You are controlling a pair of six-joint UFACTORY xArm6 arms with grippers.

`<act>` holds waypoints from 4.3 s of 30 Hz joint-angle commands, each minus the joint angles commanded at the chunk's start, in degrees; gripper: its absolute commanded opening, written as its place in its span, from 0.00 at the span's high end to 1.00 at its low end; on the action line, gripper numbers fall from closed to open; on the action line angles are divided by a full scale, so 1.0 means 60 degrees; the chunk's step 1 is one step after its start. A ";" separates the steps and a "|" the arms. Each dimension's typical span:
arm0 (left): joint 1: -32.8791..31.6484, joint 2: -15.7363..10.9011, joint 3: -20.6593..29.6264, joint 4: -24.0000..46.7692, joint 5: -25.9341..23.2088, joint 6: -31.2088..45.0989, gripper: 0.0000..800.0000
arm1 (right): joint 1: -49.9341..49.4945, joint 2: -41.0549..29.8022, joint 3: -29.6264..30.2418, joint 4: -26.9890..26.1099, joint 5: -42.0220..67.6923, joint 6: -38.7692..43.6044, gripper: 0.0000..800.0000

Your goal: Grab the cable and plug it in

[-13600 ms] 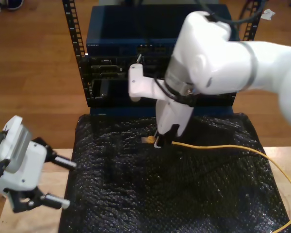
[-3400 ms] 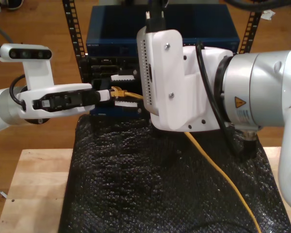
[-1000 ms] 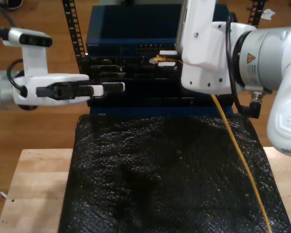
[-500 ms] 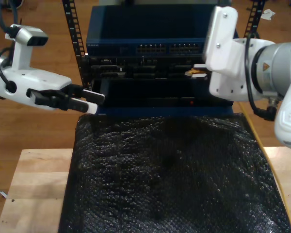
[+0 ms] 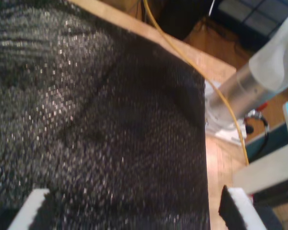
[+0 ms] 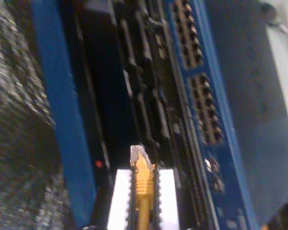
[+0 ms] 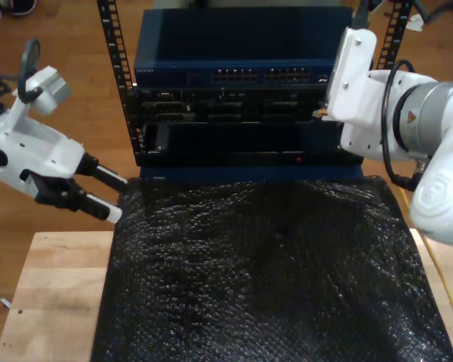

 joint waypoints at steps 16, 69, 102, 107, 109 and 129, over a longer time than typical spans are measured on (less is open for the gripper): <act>0.1304 -0.0952 0.0659 0.3355 0.0029 0.3399 0.00 | 0.0147 0.1231 0.0352 -0.0586 -0.2740 0.0000 1.00; 0.8029 -0.2769 0.7267 0.8103 -0.3985 1.2630 0.00 | 0.0410 0.1890 0.0337 -0.0571 -0.3473 -0.0015 1.00; 0.9612 -0.2872 0.9172 0.7443 -0.8132 1.4022 0.00 | 0.1407 0.4542 0.0659 -0.0557 -0.7429 -0.0117 1.00; 0.9612 -0.2872 0.9172 0.7443 -0.8132 1.4007 0.00 | 0.1407 0.5143 0.0557 -0.0513 -0.8791 -0.0117 1.00; 0.9612 -0.2872 0.9172 0.7443 -0.8132 1.4022 0.00 | 0.1377 0.5524 0.0366 -0.0513 -0.9348 -0.0117 1.00; 0.9612 -0.2872 0.9172 0.7443 -0.8132 1.4022 0.00 | 0.1363 0.6623 -0.1260 -0.0557 -0.9495 -0.0293 1.00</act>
